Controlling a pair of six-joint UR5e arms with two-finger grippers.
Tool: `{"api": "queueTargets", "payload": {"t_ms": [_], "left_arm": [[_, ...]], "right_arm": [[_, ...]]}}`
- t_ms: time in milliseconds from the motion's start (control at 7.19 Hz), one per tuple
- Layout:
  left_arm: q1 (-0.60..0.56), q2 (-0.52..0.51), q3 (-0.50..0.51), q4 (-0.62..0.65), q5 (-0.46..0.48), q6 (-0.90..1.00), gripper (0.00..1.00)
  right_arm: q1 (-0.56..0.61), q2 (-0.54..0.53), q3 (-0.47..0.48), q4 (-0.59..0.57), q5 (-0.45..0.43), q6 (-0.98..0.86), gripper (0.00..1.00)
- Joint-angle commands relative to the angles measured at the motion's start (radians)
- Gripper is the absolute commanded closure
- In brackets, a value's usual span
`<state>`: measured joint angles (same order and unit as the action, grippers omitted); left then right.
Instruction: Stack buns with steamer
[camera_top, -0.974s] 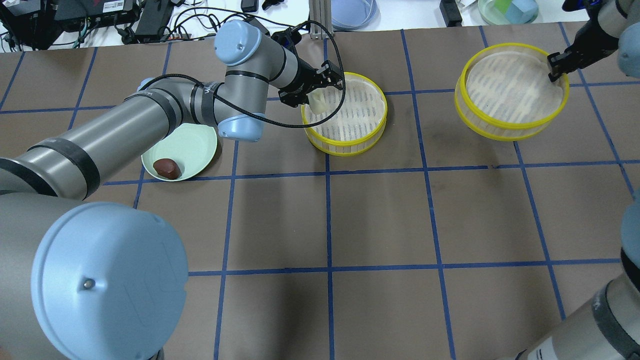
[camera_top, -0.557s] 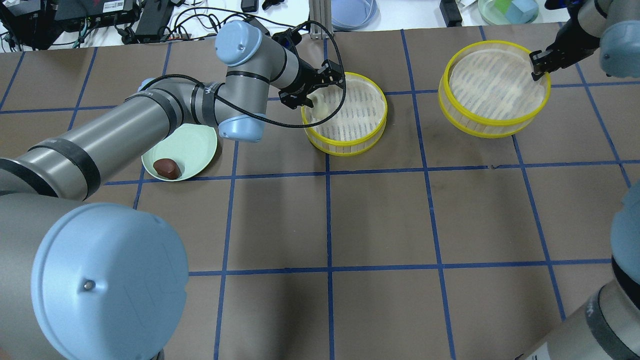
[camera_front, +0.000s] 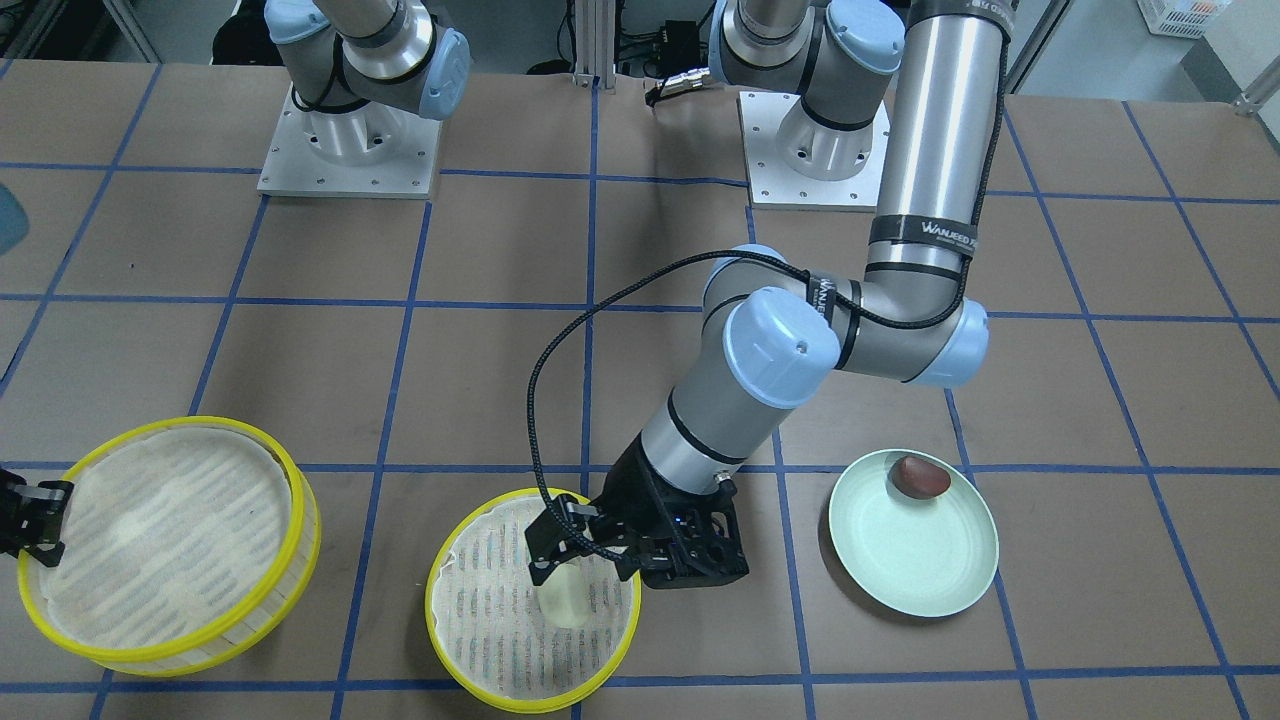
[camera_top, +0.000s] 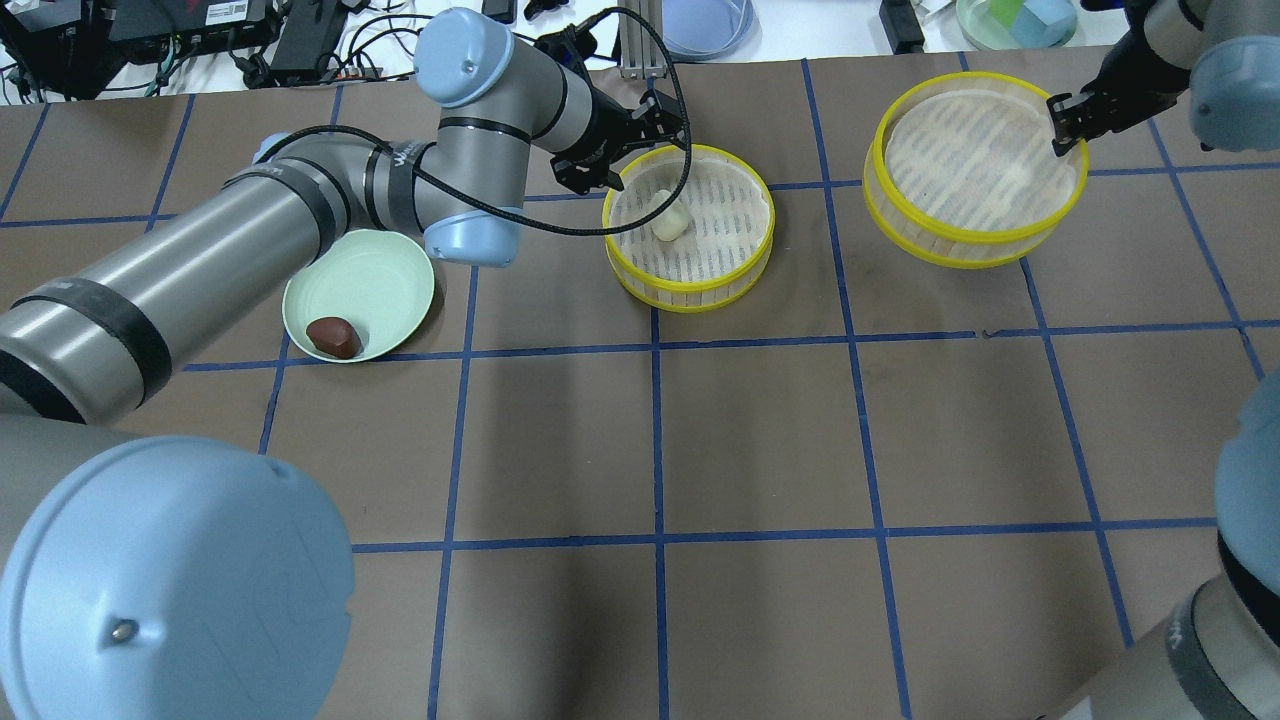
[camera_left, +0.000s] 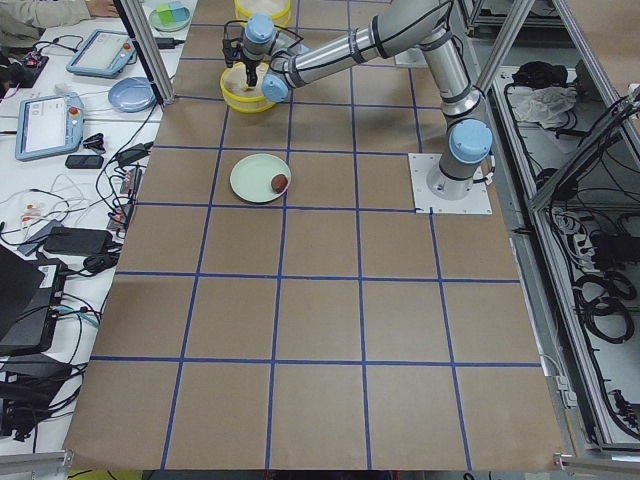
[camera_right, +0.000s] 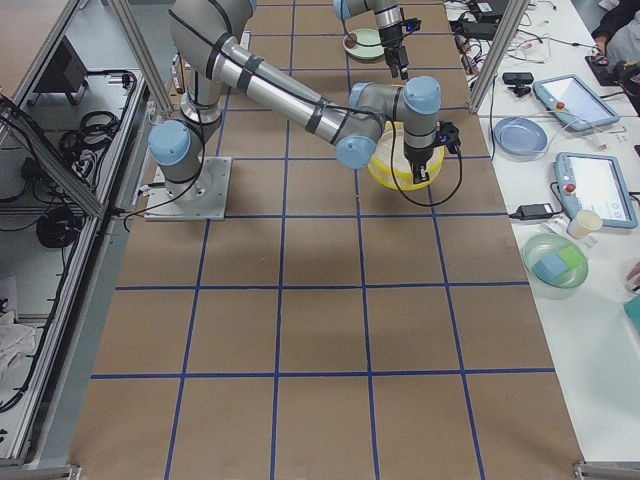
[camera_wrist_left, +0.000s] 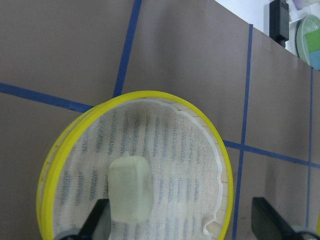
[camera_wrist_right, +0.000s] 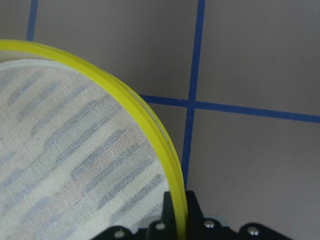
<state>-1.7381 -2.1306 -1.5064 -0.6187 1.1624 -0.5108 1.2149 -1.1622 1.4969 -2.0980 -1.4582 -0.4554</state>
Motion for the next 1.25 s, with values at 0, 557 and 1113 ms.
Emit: {"api": "queueTargets", "payload": {"t_ms": [0,557,1113], "left_arm": [[0.131,0.105,0.003,-0.207,0.038,0.217,0.0],[0.382,0.189,-0.041,-0.521,0.293,0.59,0.0],[0.439,0.127,-0.181,-0.507,0.35,0.939,0.0]], "right_arm": [[0.079,-0.025,0.0,0.003,-0.001,0.131,1.0],[0.312,-0.027,0.051,-0.092,0.001,0.584,1.0],[0.434,0.056,0.049,-0.214,-0.022,0.791,1.0]]}}
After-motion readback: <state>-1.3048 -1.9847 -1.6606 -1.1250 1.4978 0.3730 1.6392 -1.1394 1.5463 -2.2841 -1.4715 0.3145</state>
